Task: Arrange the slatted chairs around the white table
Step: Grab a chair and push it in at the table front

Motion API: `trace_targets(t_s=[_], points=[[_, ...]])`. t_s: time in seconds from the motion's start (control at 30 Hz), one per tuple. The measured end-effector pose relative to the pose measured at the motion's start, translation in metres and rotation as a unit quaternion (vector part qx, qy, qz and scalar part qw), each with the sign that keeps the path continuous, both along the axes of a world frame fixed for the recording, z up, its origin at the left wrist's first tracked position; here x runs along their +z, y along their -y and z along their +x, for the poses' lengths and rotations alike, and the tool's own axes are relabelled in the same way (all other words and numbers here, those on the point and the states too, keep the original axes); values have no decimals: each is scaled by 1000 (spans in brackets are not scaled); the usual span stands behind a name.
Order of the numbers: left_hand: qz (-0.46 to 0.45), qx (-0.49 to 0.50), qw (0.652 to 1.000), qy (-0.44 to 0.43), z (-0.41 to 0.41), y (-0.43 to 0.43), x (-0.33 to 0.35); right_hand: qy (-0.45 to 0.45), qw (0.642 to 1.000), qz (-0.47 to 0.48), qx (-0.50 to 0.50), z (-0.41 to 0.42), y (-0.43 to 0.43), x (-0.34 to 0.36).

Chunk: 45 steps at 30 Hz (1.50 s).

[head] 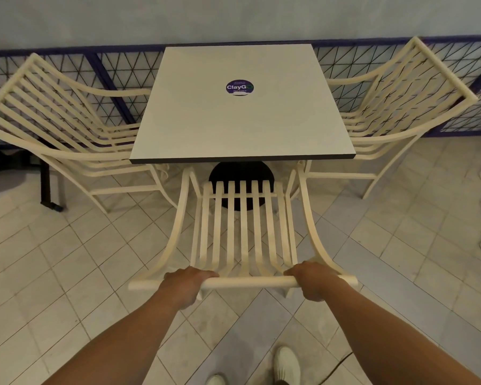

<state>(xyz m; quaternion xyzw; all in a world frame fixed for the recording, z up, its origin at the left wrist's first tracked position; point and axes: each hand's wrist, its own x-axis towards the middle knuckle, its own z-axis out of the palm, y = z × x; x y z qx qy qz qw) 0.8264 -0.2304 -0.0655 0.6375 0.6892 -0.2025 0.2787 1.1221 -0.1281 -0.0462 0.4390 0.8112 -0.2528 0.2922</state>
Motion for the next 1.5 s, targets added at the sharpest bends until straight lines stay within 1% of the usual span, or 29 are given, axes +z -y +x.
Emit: trace_targets(t_s=[0.53,0.97,1.23,1.5], points=[[-13,-1,1000,-1,-1,5,-1,9,1000,19,15,-2,5,-9],[3,28,999,34,5,7,2,-16,1000,-12,-13,-3,4,-14],[9,50,996,79,29,12,30,-52,998,-31,-32,-26,23,17],[41,104,990,85,39,36,66,-72,996,-25,38,-52,39,52]])
